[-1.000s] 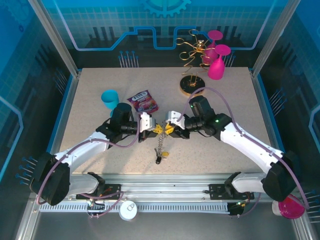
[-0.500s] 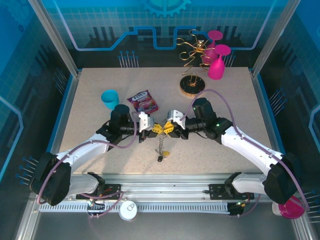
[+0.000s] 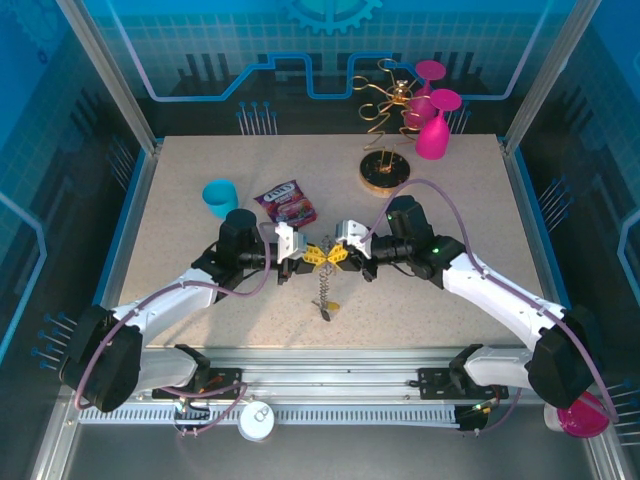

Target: Put the keys on the keyring

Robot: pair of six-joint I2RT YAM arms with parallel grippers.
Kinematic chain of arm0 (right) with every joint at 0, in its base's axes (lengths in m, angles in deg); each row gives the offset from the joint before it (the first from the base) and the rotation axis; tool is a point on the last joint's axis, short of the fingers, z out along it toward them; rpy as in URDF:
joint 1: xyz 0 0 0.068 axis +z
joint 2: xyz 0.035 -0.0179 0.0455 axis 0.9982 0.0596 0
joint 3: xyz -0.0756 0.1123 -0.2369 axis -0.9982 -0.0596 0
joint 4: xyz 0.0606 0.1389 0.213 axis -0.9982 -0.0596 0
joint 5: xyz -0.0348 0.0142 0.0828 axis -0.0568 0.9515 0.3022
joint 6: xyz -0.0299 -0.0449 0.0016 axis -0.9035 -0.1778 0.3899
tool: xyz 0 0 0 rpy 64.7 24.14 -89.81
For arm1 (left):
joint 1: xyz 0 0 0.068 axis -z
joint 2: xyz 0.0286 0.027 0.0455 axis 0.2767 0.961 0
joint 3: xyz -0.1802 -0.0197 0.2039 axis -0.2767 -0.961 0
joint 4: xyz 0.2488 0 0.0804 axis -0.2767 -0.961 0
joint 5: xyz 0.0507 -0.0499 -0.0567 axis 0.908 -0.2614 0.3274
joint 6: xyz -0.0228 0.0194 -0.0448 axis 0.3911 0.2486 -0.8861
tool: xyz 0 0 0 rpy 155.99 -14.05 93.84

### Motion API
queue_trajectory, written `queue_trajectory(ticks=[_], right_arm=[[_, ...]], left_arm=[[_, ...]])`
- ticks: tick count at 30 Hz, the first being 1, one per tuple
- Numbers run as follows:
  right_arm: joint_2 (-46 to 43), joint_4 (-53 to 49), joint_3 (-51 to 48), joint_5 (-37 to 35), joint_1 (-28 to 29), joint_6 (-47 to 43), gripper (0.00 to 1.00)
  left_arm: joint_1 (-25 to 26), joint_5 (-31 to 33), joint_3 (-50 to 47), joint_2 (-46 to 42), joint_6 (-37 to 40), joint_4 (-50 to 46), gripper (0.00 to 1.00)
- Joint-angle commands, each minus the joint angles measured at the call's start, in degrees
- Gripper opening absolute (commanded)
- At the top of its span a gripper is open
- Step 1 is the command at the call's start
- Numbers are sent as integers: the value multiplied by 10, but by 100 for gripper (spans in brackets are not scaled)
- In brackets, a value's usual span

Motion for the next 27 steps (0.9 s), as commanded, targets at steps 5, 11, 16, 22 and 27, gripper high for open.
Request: queue_trajectory(ticks=[5, 11, 16, 22, 27], right_arm=[[31, -193, 101, -30, 12, -125, 0], [82, -291, 182, -68, 44, -182, 0], [107, -287, 215, -64, 63, -174, 0], [93, -213, 198, -27, 43, -91, 0], [22, -60, 79, -3, -4, 24, 31]], left_arm=[[1, 55, 58, -16, 86, -153, 16], [6, 62, 101, 5, 117, -236, 18], [8, 57, 109, 13, 114, -229, 18], [8, 51, 113, 14, 114, -222, 0], [6, 47, 80, 1, 90, -153, 0]])
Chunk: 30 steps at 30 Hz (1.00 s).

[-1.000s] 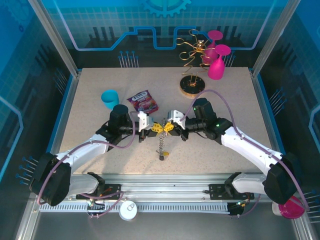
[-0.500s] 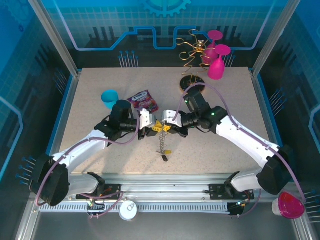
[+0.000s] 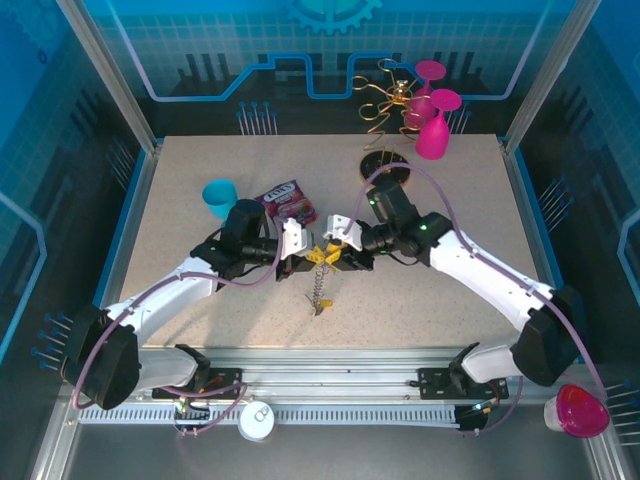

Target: Put the keys on the keyring

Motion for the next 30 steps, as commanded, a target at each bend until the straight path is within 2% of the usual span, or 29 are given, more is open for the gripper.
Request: queue_trajectory(ticks=[1, 6, 16, 19, 23, 27, 30], right_arm=[[-55, 126, -64, 34, -16, 84, 33], [-89, 208, -156, 3, -14, 129, 35], [-68, 263, -178, -7, -15, 159, 38], [-67, 260, -177, -17, -15, 156, 33], [-77, 244, -173, -21, -21, 147, 19], [-89, 210, -163, -15, -31, 133, 12], [-96, 178, -155, -11, -37, 116, 2]], left_arm=[[1, -8, -14, -8, -21, 76, 0], [0, -28, -36, -9, -56, 142, 0], [-1, -40, -50, -7, -90, 192, 0], [-1, -43, -53, -7, -96, 199, 0], [-2, -45, -56, -13, -98, 198, 0], [-4, -47, -56, -17, -96, 190, 0], [-5, -48, -57, -20, -95, 190, 0]])
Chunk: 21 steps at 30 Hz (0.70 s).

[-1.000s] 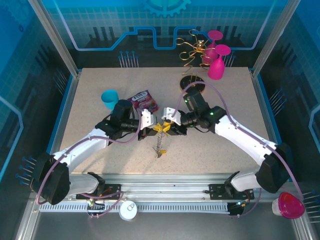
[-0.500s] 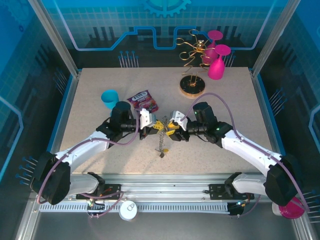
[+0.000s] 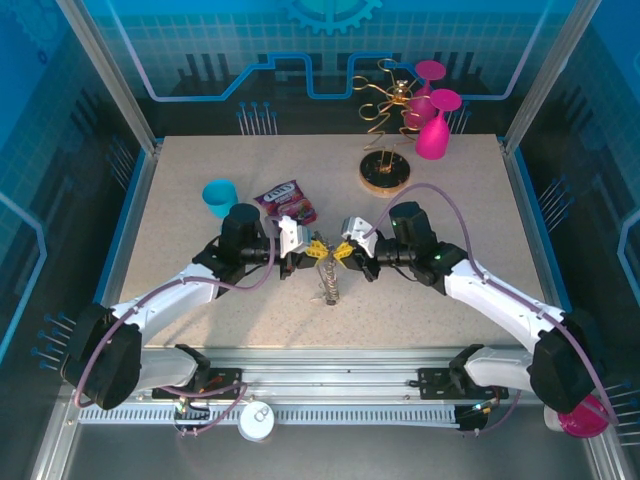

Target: Put the keys on the keyring

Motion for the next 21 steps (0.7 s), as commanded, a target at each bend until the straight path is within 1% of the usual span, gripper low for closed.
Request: queue_trajectory(ticks=[1, 7, 9, 13, 17, 18, 20, 21], right_arm=[[-16, -48, 17, 3, -12, -28, 0], [-7, -85, 31, -13, -6, -53, 0], [5, -100, 35, -21, 8, -66, 0], [34, -100, 62, -9, 33, -68, 0], [28, -84, 62, -3, 24, -52, 0], [20, -78, 59, 1, 16, -45, 4], [3, -61, 48, 17, -7, -27, 18], [-6, -54, 42, 25, -16, -20, 21]], left_arm=[[-3, -31, -4, -20, -3, 23, 0], [-3, -41, -2, -15, -24, 50, 0], [-3, -44, -6, -11, -48, 84, 0], [-3, -50, -12, 3, -97, 154, 0], [-3, -42, -13, 7, -89, 153, 0], [-3, -41, -14, 7, -87, 149, 0], [-3, -42, -16, 9, -82, 144, 0], [-3, -42, -16, 10, -81, 144, 0]])
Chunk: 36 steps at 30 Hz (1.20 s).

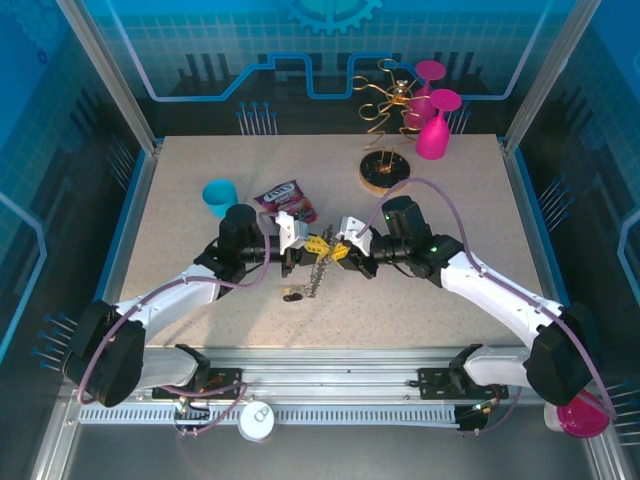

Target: Put the keys on the keyring

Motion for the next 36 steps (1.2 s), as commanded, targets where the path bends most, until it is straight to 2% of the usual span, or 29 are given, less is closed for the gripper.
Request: queue_trajectory(ticks=[1, 11, 24, 29, 32, 34, 36], right_arm=[[-36, 21, -11, 36, -31, 25, 23], [-37, 87, -29, 106, -42, 49, 24], [-4, 98, -21, 127, -34, 39, 21], [7, 104, -17, 135, -30, 37, 13], [9, 96, 4, 144, -30, 32, 0], [4, 67, 16, 143, -29, 14, 0], [1, 11, 36, 135, -28, -21, 0]], left_arm=[[-1, -24, -1, 2, -7, 45, 0], [-2, -42, 4, 14, -7, 50, 0], [-2, -47, 3, 14, -20, 63, 0], [-1, -51, 4, 18, -30, 72, 0], [-1, -45, 7, 18, -29, 66, 0], [-2, -33, 13, 14, -12, 33, 0], [-1, -17, 24, 9, 9, -14, 8]])
